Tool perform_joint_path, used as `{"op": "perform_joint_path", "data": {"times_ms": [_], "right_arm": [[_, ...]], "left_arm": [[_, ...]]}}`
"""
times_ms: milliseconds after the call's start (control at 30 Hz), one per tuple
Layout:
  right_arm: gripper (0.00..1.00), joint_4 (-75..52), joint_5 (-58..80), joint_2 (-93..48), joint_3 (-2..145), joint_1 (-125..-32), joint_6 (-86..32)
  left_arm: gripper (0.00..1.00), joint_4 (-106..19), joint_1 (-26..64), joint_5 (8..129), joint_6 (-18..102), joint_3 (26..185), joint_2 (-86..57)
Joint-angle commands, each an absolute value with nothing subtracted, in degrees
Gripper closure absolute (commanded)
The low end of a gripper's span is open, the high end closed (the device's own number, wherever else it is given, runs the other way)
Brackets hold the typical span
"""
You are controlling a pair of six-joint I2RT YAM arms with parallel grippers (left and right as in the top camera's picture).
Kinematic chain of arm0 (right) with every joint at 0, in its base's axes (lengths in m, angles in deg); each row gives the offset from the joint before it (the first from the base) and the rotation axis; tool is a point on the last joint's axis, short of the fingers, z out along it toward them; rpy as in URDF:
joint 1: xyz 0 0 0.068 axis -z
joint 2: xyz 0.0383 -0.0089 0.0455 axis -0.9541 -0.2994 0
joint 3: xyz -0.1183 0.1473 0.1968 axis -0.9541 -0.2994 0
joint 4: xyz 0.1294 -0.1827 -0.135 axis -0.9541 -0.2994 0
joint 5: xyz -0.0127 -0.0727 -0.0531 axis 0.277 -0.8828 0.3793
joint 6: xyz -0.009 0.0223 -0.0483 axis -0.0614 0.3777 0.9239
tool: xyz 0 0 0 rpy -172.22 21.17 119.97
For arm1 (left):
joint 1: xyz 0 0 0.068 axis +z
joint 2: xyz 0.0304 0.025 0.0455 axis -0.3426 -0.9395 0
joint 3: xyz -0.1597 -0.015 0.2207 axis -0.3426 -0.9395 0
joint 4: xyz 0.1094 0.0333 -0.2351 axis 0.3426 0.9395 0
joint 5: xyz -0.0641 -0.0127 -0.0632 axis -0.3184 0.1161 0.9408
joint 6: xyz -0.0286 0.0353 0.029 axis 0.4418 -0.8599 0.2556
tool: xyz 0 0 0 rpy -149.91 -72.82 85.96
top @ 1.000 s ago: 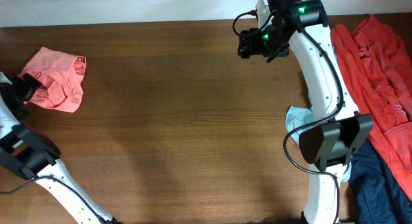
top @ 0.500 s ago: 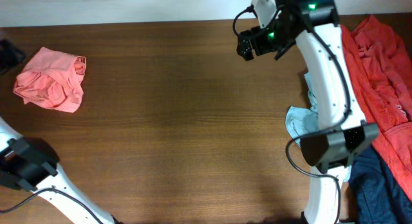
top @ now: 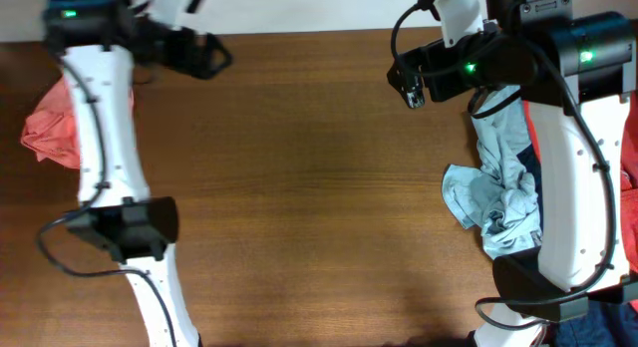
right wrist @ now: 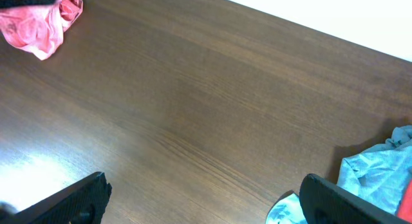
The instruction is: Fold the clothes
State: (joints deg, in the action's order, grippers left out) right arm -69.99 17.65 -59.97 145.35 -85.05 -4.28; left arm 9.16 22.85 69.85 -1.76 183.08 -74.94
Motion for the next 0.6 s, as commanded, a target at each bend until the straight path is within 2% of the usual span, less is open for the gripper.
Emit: {"op": "perform_joint_path", "data": {"times_ms": [0, 67, 333, 567], "right_arm": [[0.01, -70.19, 18.11, -60.19, 145.37, -85.31, -4.89], [0.01, -70.19, 18.11, -60.19, 145.37, -85.31, -4.89], [0.01, -70.19, 17.84, -58.33, 145.37, -86.55, -4.89], [0.01, -70.19, 17.6, -46.74, 145.37, -93.59, -4.79]], "left_arm": [[0.01, 8.94, 18.87, 55.14, -3.1, 182.93, -72.82], [0.01, 8.96, 17.08, 52.04, -3.1, 182.93, -72.82], [0.01, 8.96, 16.0, 51.91, -3.1, 182.93, -72.82], [0.01, 8.96, 15.94, 51.91, -3.1, 182.93, -72.82]]}}
